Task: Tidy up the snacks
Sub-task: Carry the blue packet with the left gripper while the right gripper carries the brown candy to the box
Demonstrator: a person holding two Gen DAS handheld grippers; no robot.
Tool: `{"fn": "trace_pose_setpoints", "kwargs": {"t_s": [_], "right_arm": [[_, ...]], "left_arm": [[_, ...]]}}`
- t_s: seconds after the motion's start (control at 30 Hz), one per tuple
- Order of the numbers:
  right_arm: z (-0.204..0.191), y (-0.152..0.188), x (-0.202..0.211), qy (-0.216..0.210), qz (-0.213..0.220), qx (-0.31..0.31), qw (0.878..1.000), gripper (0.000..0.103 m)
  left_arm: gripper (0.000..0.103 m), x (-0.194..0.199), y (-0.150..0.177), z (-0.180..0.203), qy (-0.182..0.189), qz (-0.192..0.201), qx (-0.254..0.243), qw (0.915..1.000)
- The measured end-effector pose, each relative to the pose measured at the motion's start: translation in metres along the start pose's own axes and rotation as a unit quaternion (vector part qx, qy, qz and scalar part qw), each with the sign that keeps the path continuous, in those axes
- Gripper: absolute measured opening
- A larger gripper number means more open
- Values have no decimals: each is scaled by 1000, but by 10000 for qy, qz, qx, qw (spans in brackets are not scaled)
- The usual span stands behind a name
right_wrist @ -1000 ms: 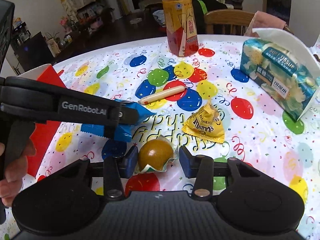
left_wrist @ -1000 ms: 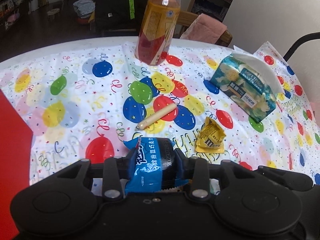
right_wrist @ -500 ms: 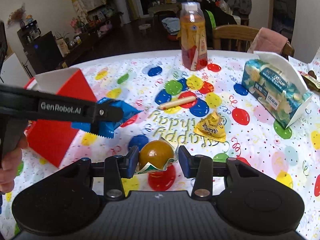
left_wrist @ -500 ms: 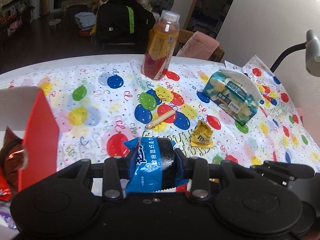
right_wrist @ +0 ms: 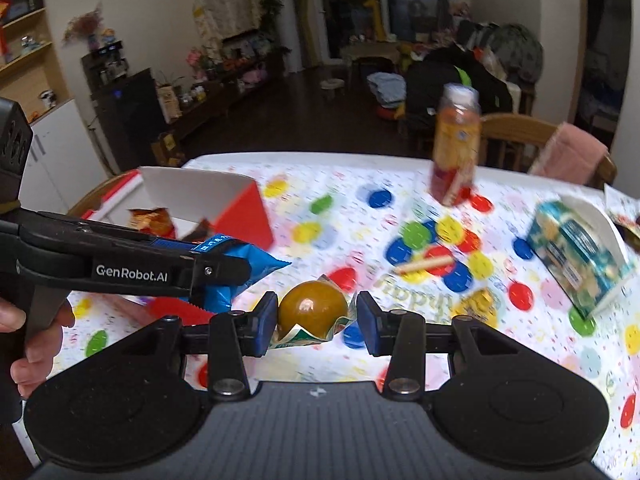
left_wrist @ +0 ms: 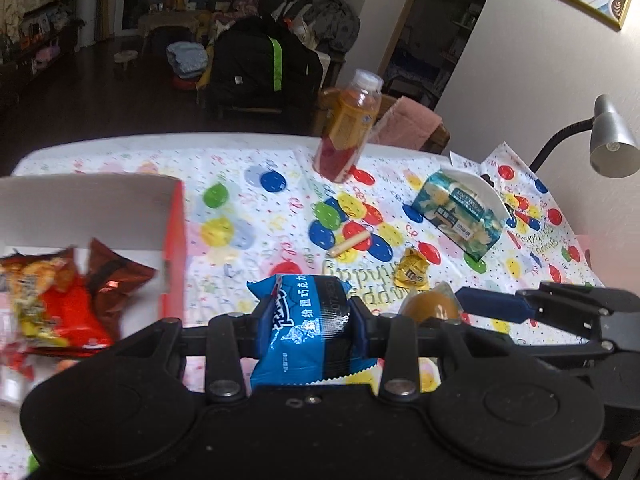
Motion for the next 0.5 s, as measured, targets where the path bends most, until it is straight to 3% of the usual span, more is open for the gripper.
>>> {"fn": "trace_pose_setpoints", "kwargs": {"t_s": [0.5], "right_arm": [[-96,-32,-1,-399,216,518,9976,42]], "left_arm": [[36,84,3,-73,-381,522,239,9976]]}}
Point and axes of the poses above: each gripper's, at about its wrist camera, not at the fingertips, and x roughly against the way its jaws point, z to its right, y to its underside, the point moved 1 cm from there along -x, roughly the way its jaws point, and after that the axes turned 5 degrees about y, right-handed, at the moved point
